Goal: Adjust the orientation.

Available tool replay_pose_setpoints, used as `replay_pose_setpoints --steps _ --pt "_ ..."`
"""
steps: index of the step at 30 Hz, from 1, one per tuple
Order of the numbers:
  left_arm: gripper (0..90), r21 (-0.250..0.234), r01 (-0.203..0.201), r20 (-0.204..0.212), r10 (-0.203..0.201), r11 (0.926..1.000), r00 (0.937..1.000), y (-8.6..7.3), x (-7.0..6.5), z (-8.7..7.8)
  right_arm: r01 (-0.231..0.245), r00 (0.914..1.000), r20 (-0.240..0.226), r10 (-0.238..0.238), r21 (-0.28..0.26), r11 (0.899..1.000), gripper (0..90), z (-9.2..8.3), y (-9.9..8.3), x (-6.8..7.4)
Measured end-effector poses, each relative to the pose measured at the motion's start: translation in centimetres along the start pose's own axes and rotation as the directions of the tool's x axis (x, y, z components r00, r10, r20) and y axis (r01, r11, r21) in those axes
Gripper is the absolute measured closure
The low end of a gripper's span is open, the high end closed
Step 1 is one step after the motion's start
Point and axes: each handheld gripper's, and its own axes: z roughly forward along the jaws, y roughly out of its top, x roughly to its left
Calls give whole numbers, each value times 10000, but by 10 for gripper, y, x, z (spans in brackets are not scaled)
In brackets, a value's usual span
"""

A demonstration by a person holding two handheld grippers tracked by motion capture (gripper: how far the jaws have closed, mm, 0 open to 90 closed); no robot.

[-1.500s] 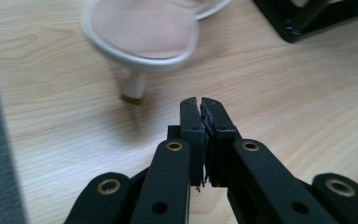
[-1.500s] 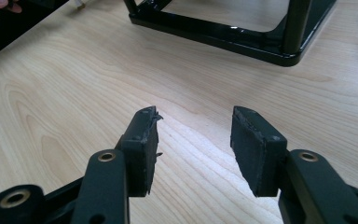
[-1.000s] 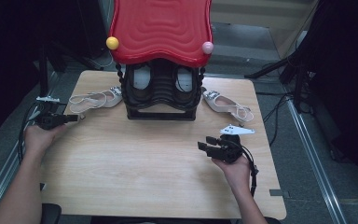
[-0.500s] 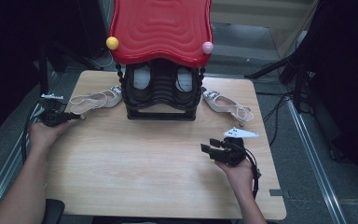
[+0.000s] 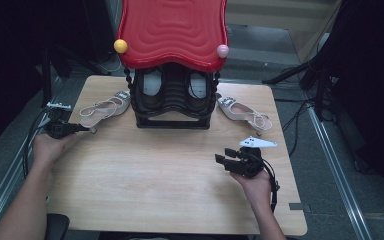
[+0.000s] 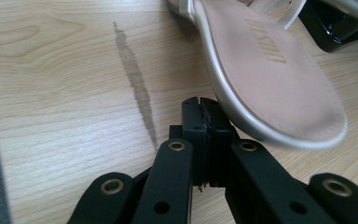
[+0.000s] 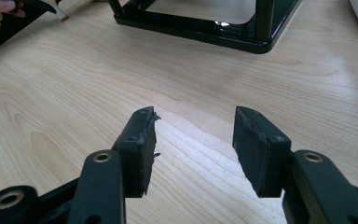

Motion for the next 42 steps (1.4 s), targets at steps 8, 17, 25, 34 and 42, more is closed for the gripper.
replay_pose_setpoints --steps 8,17,25,34,42 --pt "889 178 84 396 -91 9998 9992 2 -15 2 -13 10000 31 13 -23 10000 489 0 0 0" --pt "884 209 6 393 -14 9998 9992 6 -35 5 36 10000 61 -36 -52 10000 489 -1 0 0" --pt "874 342 142 461 -158 9993 9988 7 -45 8 41 9999 101 -40 -29 10000 489 0 1 0" --pt "811 416 262 605 -287 9988 9978 9 -48 7 113 9999 105 -113 -18 9999 490 0 1 0" --pt "581 323 443 194 -449 9985 9988 11 -46 -2 146 9998 121 -146 -30 9999 490 1 2 0"
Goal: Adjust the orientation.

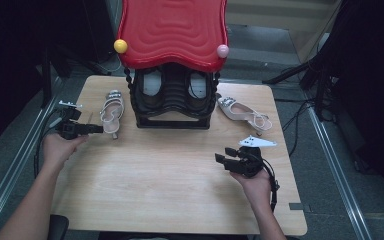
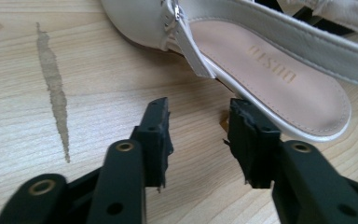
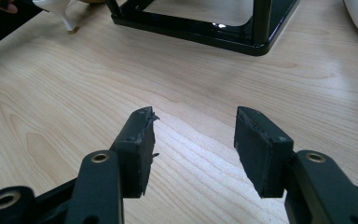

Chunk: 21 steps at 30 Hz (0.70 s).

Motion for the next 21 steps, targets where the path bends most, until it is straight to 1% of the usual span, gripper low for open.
replay_pose_setpoints --steps 1,3,5,8,9,11,13,14,15,16,18,19,21 --pt "570 -42 -3 -33 3 10000 10000 0 0 -1 -6 10000 2 6 21 10000 490 0 0 0" --pt "536 -150 169 133 -167 9997 9998 1 1 -4 0 10000 -10 0 30 10000 490 1 1 1" --pt "520 -276 391 307 -382 9989 9988 3 1 -8 -5 10000 -22 5 10 10000 490 2 2 1" --pt "507 -453 498 332 -483 9977 9983 5 -1 -14 10 10000 -64 -10 32 10000 490 4 3 1" --pt "502 -445 564 420 -545 9974 9976 5 -2 -15 13 10000 -45 -13 31 10000 490 4 4 1" --pt "491 -404 550 330 -537 9977 9980 7 -3 -16 -21 10000 -63 21 -21 10000 489 4 5 1" --pt "482 -338 562 216 -555 9978 9982 10 -4 -17 99 9999 -77 -100 -158 9998 489 4 7 2" --pt "478 -279 533 174 -528 9982 9985 11 -4 -17 39 9999 -111 -41 -196 9998 489 5 8 2" --pt "475 -353 512 68 -510 9981 9987 13 -4 -18 11 9999 -149 -14 -177 9998 489 6 8 2" --pt "477 -402 537 163 -530 9977 9985 14 -4 -19 11 9998 -183 -14 -179 9998 489 7 8 1" --pt "493 -461 607 194 -599 9971 9980 17 -3 -20 40 9998 -208 -42 -104 9999 488 9 9 2" --pt "493 -352 642 187 -635 9973 9978 19 -4 -20 45 9997 -236 -47 -62 10000 488 9 10 2" --pt "490 -279 637 45 -636 9976 9980 22 -4 -21 128 9995 -292 -131 -101 9999 488 10 11 3"
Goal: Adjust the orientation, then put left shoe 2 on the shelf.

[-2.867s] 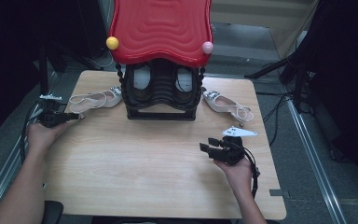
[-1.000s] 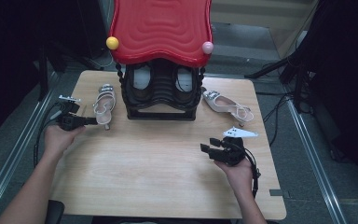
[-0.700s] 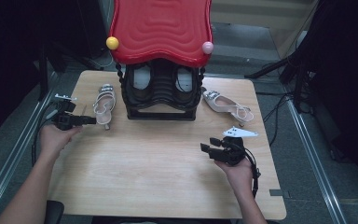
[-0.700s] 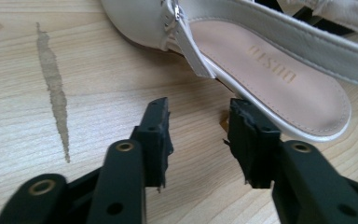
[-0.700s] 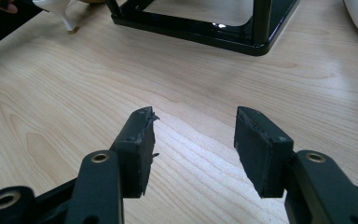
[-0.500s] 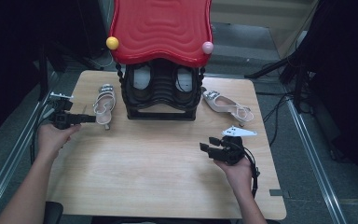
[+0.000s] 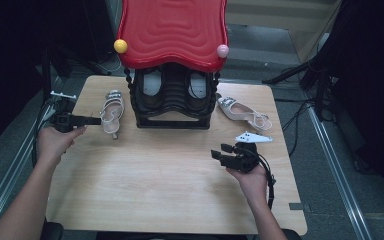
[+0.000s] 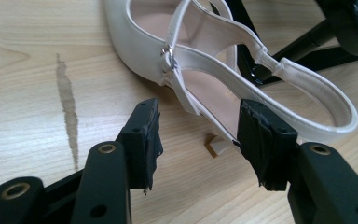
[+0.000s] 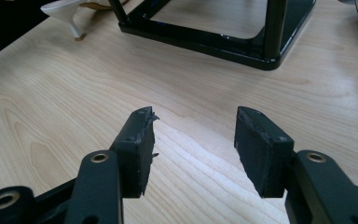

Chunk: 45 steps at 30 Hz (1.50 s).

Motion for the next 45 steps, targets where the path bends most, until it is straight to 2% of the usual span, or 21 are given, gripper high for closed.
replay_pose_setpoints --steps 9,13,16,18,20,24,30,31,32,37,38,39,45 --pt "482 344 -228 -346 240 9991 9991 23 -4 -3 129 9999 -16 -129 133 9998 487 2 1 1" --pt "481 246 -196 -398 206 9995 9990 35 -8 -3 106 9999 28 -106 156 9998 486 2 1 1" --pt "483 487 -305 -478 328 9983 9983 44 -11 0 101 9999 49 -101 132 9999 486 1 1 1" --pt "483 466 -207 -589 235 9987 9980 48 -14 5 94 9999 71 -95 146 9999 486 1 1 1" --pt "482 747 -391 -729 445 9964 9963 51 -14 8 94 9999 90 -96 153 9998 486 1 1 1" --pt "483 1049 -80 -1152 201 9945 9931 56 -11 18 91 9999 117 -93 168 9998 485 1 0 1" --pt "482 1388 119 -1457 85 9902 9893 57 -10 33 119 9997 215 -124 199 9997 484 0 -1 0" --pt "482 1524 54 -1424 165 9883 9897 57 -8 35 122 9997 223 -126 195 9997 484 0 -1 0" --pt "481 1525 209 -1433 11 9881 9897 56 -8 38 109 9997 229 -113 188 9998 484 0 -2 0" --pt "471 1788 445 -1591 -157 9829 9871 57 -7 51 49 9996 293 -55 199 9998 484 -1 -2 0" --pt "472 1853 389 -1604 -88 9819 9870 57 -6 52 47 9995 298 -53 195 9998 484 -1 -3 0" --pt "481 2016 463 -1488 -162 9784 9887 57 -4 53 31 9995 301 -37 204 9998 483 -2 -3 0" --pt "559 1924 728 -1516 -436 9786 9875 57 -1 59 20 9993 371 -28 213 9998 482 -3 -4 -1"
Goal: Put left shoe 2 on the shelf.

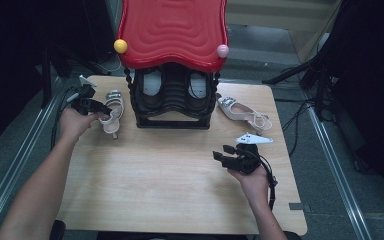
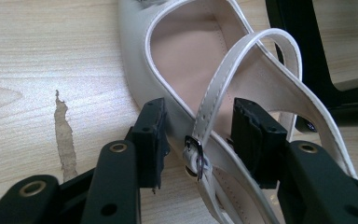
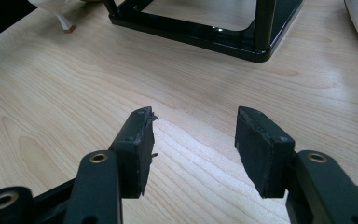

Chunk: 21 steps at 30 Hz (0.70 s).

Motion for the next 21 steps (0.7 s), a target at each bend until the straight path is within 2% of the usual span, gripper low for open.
replay_pose_setpoints --steps 2,5,7,9,10,11,12,15,16,17,21 --pt "590 77 60 -132 -59 10000 9999 0 1 0 15 10000 4 -15 7 10000 481 0 -1 0" --pt "695 -27 363 -484 -364 9993 9982 0 0 0 79 10000 52 -80 35 10000 481 0 -1 1" --pt "775 61 325 -757 -319 9995 9966 0 -1 0 123 9999 49 -123 -3 9999 482 0 -1 1" --pt "807 198 497 -664 -483 9986 9966 1 2 -2 112 9999 57 -112 9 9999 481 0 -1 1" --pt "817 79 734 -558 -728 9973 9958 1 3 -1 112 9999 61 -112 21 9999 481 0 -1 1" --pt "819 291 623 -475 -609 9976 9970 1 5 -2 117 9999 78 -118 35 9999 481 0 -1 1" --pt "817 203 783 -398 -775 9967 9962 1 6 -2 89 9999 82 -90 54 9999 481 0 -1 1" --pt "821 291 843 -324 -833 9960 9960 1 8 -3 101 9999 81 -102 69 9999 481 1 -1 0" --pt "824 195 1006 -287 -1001 9947 9946 1 8 -3 96 9999 85 -96 73 9999 481 1 -1 0" --pt "825 277 880 -232 -874 9957 9959 2 10 -5 86 9999 81 -86 75 9999 481 1 -1 0" --pt "829 -159 1060 -154 -1063 9942 9942 2 7 -9 122 9999 110 -123 72 9999 481 1 -1 0"
